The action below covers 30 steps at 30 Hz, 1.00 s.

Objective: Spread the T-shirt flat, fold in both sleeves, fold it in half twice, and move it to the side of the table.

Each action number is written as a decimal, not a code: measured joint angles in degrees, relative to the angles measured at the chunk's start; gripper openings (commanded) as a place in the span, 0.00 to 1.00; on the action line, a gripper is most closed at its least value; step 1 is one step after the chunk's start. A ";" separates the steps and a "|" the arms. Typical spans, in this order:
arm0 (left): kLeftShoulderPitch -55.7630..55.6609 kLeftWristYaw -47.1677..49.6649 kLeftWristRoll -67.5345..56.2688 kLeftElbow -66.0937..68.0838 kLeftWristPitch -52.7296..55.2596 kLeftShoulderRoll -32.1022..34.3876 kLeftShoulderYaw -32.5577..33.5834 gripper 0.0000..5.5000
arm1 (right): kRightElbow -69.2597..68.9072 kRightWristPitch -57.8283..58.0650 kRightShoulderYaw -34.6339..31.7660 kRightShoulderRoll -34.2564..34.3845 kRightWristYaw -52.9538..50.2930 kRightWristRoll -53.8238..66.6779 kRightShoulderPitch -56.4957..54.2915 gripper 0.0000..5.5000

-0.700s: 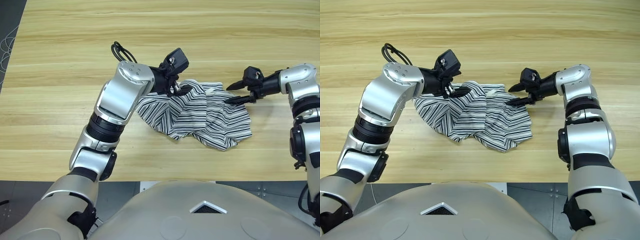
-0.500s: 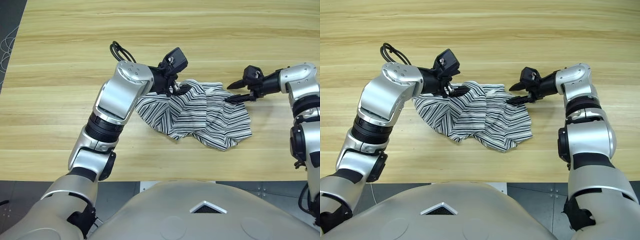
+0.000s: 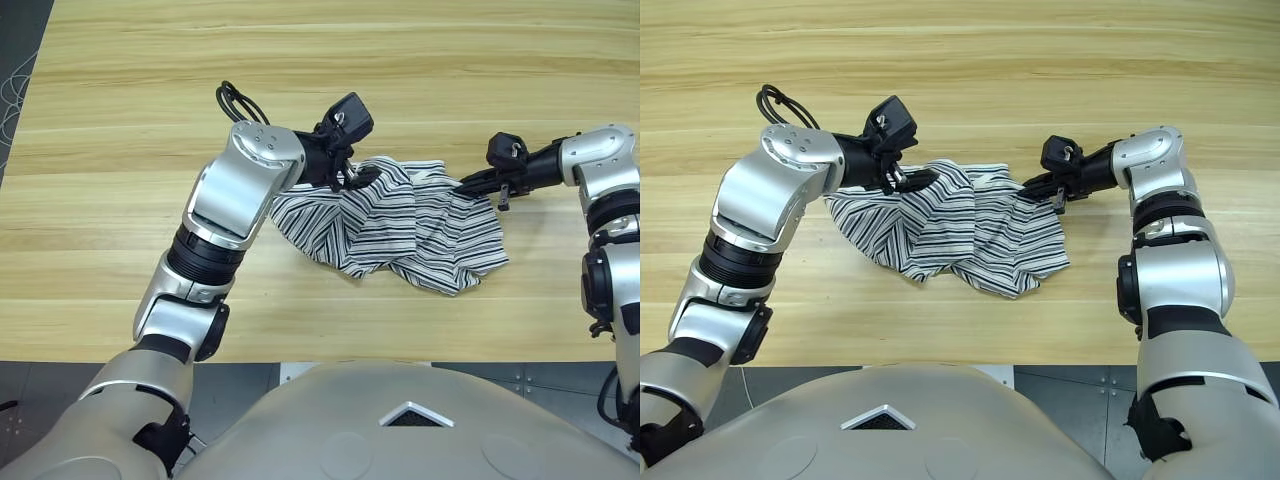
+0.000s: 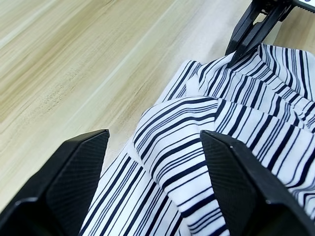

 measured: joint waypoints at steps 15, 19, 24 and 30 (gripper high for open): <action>-3.26 -4.47 -1.84 1.28 -2.24 3.89 0.11 0.63 | -19.43 -5.56 -4.46 -3.31 3.73 6.93 -1.23 0.02; -3.23 -1.64 -3.29 0.86 -0.26 1.27 2.49 0.63 | -29.66 -2.93 -5.62 -7.22 6.55 10.87 3.53 0.02; 0.12 2.49 -8.88 -6.12 8.73 -4.57 8.04 0.63 | -46.46 3.02 -9.32 -13.72 7.43 17.33 12.79 0.02; 5.53 11.17 -14.58 -9.49 18.30 -18.35 15.10 0.63 | -63.37 8.73 -15.13 -19.63 6.56 24.46 23.39 0.02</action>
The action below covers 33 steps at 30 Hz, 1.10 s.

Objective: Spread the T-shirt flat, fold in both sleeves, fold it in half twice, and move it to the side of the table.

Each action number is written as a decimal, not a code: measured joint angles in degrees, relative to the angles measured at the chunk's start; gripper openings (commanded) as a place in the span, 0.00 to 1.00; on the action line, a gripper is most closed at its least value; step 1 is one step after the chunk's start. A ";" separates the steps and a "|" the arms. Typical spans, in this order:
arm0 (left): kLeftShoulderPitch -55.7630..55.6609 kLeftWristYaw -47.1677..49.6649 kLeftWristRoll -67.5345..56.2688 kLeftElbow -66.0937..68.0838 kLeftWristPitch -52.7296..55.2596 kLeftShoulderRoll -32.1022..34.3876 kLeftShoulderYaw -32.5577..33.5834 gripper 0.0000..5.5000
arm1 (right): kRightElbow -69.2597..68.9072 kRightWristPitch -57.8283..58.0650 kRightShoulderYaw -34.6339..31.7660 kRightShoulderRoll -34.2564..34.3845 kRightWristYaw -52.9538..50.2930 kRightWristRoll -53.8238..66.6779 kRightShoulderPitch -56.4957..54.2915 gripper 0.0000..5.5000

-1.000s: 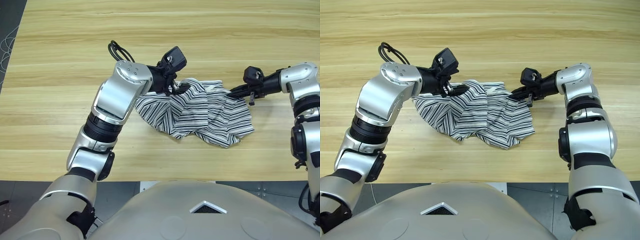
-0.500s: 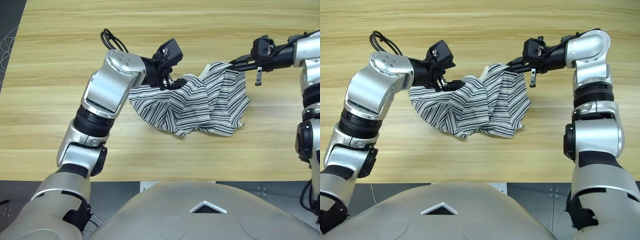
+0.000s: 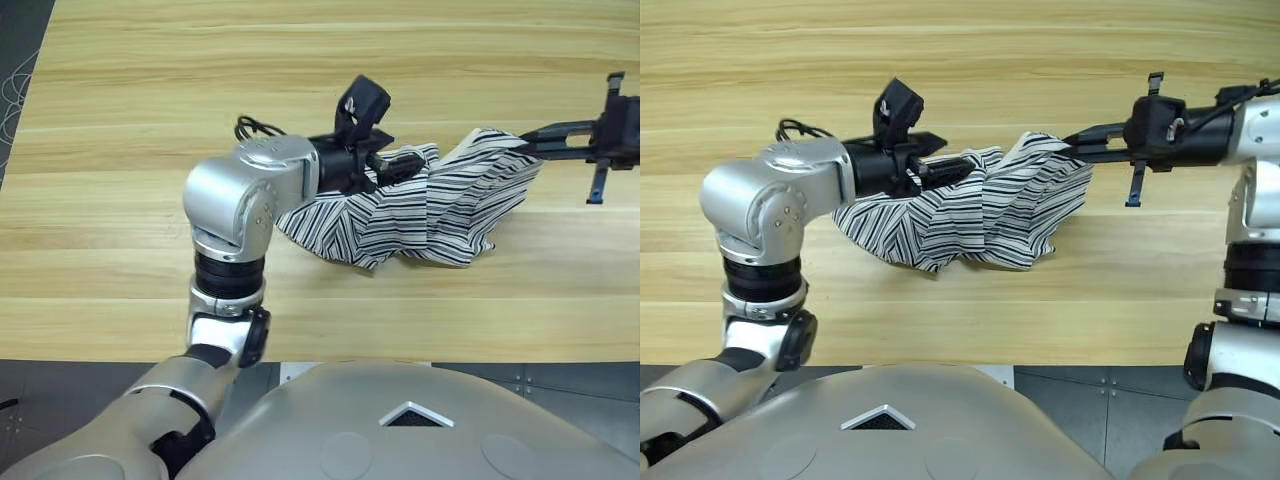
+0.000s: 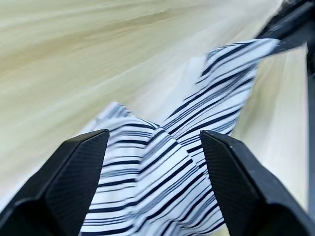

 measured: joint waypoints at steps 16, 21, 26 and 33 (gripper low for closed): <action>1.74 12.54 2.25 14.82 -3.00 -8.20 -1.43 0.63 | -4.33 2.27 1.29 -0.85 -2.07 0.40 1.49 0.02; 0.99 12.51 1.16 13.19 -2.95 -8.66 -1.39 0.63 | -4.30 2.25 2.44 -0.83 -2.52 0.27 1.41 0.02; -2.07 12.99 0.81 11.22 -3.01 -9.26 -0.89 0.63 | -4.28 2.25 3.09 -0.83 -2.95 0.26 1.26 0.02; -0.44 13.30 0.92 11.55 -3.12 -9.31 -5.66 0.63 | -4.33 2.22 3.48 -0.84 -3.22 0.26 1.26 0.02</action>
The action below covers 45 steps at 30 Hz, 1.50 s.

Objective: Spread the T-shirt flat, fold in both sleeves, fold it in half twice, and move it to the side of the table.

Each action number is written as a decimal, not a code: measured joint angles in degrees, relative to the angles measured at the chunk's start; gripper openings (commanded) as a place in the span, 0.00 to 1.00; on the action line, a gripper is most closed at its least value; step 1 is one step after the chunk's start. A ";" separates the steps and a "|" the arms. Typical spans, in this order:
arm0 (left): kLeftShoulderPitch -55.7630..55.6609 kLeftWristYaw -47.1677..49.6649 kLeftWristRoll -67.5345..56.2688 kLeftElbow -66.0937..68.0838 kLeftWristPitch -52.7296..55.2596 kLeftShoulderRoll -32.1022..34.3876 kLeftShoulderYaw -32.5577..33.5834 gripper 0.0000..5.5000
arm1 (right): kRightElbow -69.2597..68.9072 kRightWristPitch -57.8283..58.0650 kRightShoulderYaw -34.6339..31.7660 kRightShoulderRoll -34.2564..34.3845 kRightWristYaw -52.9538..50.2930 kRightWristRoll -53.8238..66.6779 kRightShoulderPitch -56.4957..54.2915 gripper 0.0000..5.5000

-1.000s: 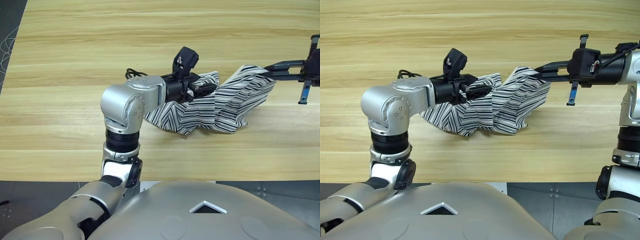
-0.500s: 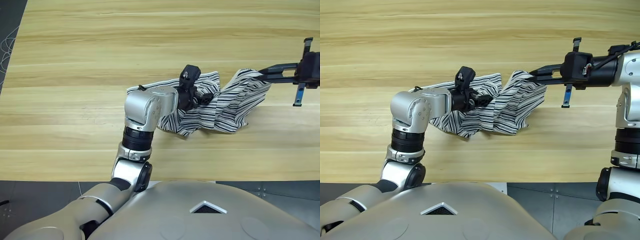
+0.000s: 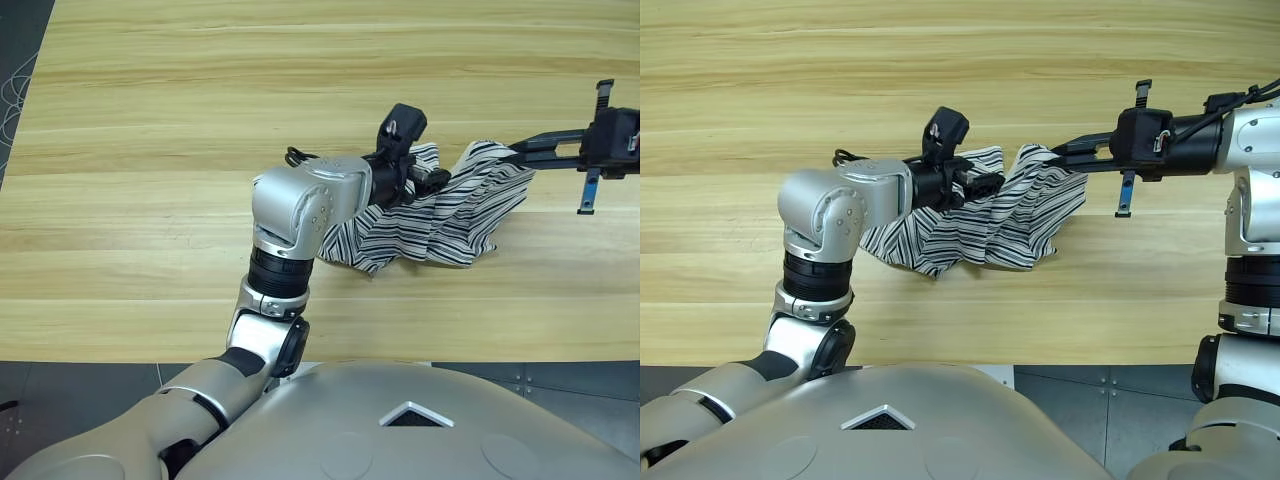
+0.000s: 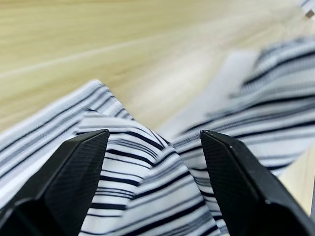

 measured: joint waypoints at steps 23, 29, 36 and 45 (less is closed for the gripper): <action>0.98 2.04 8.16 8.79 -7.26 5.56 -7.01 0.38 | -0.87 0.00 1.11 0.02 -1.14 0.01 0.01 0.02; 0.97 2.03 8.17 8.71 -7.25 5.62 -7.10 0.22 | -0.87 -0.02 1.37 0.02 -1.17 0.01 0.01 0.02; 0.96 2.02 8.15 7.51 -7.02 5.58 -7.08 0.03 | -0.86 -0.03 1.45 0.02 -1.22 0.01 0.01 0.02; -1.51 0.82 7.37 2.08 -6.58 8.60 -2.04 0.02 | 1.93 -0.62 1.46 0.34 -2.90 -0.52 -0.62 0.02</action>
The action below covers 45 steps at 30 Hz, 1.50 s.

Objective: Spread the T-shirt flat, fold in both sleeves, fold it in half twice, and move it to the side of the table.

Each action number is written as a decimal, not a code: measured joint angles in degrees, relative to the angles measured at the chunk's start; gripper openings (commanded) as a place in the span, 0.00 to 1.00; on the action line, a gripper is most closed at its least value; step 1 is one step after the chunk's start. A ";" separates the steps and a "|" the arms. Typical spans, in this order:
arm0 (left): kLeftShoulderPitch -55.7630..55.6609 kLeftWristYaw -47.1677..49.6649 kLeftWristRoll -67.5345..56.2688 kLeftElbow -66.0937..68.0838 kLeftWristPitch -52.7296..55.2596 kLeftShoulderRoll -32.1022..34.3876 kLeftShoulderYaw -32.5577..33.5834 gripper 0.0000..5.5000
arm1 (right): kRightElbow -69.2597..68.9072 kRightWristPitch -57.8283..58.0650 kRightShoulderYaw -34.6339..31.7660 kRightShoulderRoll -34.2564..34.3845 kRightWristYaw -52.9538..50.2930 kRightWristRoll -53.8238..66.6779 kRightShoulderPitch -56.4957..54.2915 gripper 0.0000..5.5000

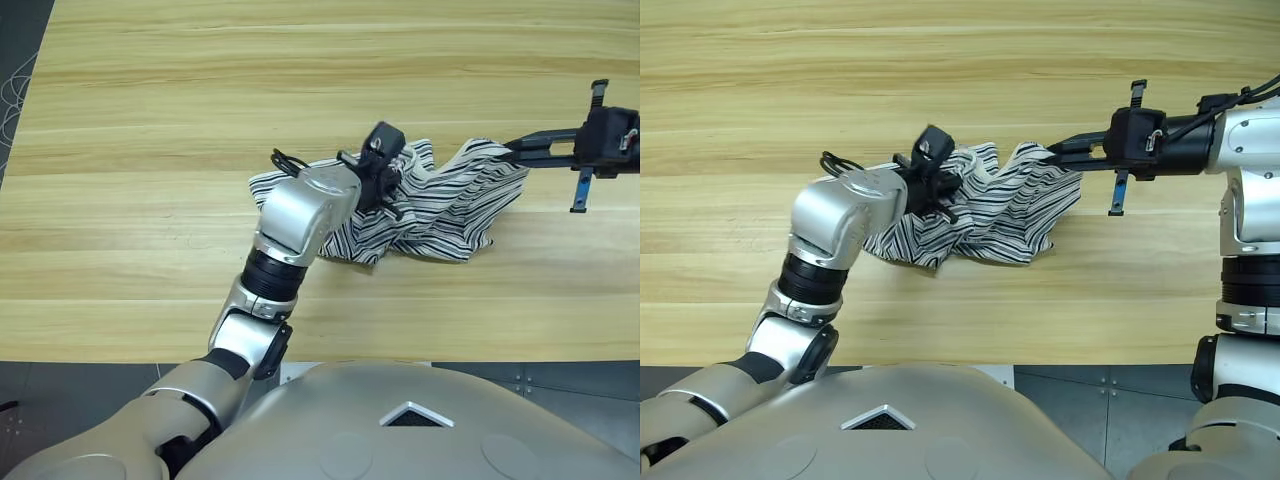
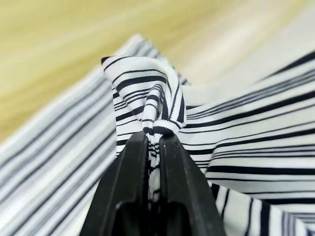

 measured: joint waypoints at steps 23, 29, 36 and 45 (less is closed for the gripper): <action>-47.63 6.88 32.08 74.69 -73.64 30.54 -7.07 0.02 | 63.47 -5.39 2.96 29.11 -57.00 -20.87 -47.43 0.02; -61.30 16.75 35.58 82.82 -73.90 27.14 -4.58 0.02 | 70.36 -3.30 -1.01 30.18 -72.10 -22.94 -61.97 0.02; -67.49 19.21 37.84 84.19 -74.23 25.66 -2.40 0.02 | 70.77 -3.93 -4.52 28.82 -70.07 -23.42 -66.68 0.02; -40.13 -0.30 39.08 82.42 -94.13 30.03 -4.56 0.02 | 68.93 -6.75 -6.48 26.93 -37.33 -19.41 -47.56 0.02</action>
